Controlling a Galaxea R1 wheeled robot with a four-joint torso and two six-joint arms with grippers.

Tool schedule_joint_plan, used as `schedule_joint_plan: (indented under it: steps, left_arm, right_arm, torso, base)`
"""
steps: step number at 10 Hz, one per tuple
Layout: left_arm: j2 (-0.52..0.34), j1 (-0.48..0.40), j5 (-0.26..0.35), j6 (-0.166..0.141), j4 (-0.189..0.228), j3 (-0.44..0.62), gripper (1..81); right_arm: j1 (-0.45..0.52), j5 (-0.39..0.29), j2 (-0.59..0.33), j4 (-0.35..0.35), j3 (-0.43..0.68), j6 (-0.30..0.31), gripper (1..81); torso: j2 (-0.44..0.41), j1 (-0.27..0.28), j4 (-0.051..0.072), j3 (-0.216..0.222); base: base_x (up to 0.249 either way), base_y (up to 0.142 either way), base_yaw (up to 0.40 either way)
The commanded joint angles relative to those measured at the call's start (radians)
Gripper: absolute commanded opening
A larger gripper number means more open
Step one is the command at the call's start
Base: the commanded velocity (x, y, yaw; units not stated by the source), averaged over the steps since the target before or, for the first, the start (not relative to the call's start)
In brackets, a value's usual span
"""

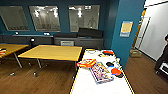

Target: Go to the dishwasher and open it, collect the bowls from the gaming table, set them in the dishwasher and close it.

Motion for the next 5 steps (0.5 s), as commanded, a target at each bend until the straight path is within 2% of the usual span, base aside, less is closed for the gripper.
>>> schedule_joint_plan:
  steps: [1,5]
  left_arm:
    - [0.002,-0.030,0.012,0.021,-0.014,-0.006,1.0]
    - [0.111,-0.003,-0.027,0.021,-0.015,-0.188,1.0]
  right_arm:
    - [0.047,-0.089,0.029,-0.022,-0.065,-0.005,1.0]
    - [0.062,-0.126,0.122,-0.022,-0.186,-0.005,1.0]
  torso:
    - [0.000,0.000,0.000,0.000]
    - [0.000,0.000,0.000,0.000]
  base:
    - [0.000,0.000,0.000]
    - [0.000,0.000,0.000]
